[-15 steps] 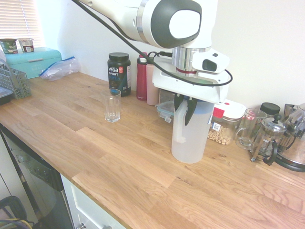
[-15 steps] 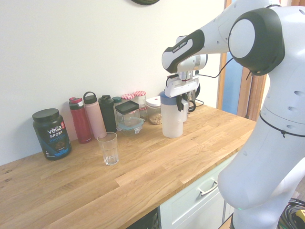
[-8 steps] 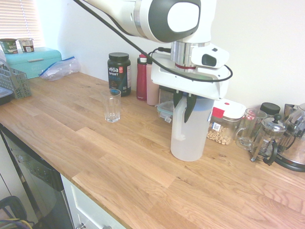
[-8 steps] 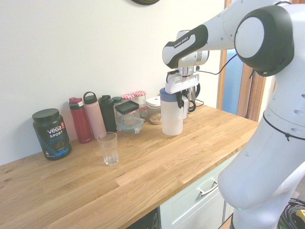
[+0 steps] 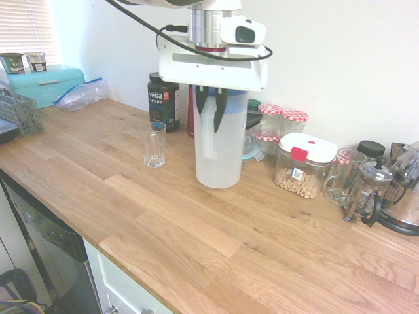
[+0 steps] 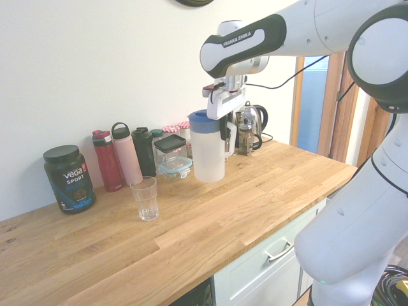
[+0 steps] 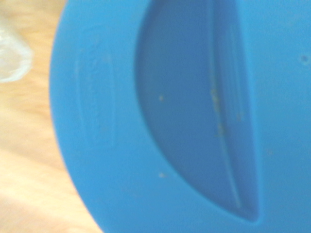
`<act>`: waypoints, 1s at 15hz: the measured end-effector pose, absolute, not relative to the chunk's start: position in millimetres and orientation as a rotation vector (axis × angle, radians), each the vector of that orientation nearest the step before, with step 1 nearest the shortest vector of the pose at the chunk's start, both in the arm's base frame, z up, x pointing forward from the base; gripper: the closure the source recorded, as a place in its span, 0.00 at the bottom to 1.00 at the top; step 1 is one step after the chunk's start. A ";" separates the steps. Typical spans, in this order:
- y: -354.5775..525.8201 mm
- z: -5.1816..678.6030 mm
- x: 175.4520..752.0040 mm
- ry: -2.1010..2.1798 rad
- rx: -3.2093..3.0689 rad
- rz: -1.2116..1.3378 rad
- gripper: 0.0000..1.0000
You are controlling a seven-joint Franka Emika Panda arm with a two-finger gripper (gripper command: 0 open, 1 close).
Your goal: Pour me some water
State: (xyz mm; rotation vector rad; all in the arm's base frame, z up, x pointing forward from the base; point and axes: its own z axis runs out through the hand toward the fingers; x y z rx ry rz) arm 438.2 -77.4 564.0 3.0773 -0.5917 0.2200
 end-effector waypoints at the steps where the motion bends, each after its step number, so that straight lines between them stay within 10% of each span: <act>1: -56.5 560.6 439.3 -0.500 3.073 0.210 1.00; 15: 94.5 551.7 480.3 0.076 2.690 -0.108 1.00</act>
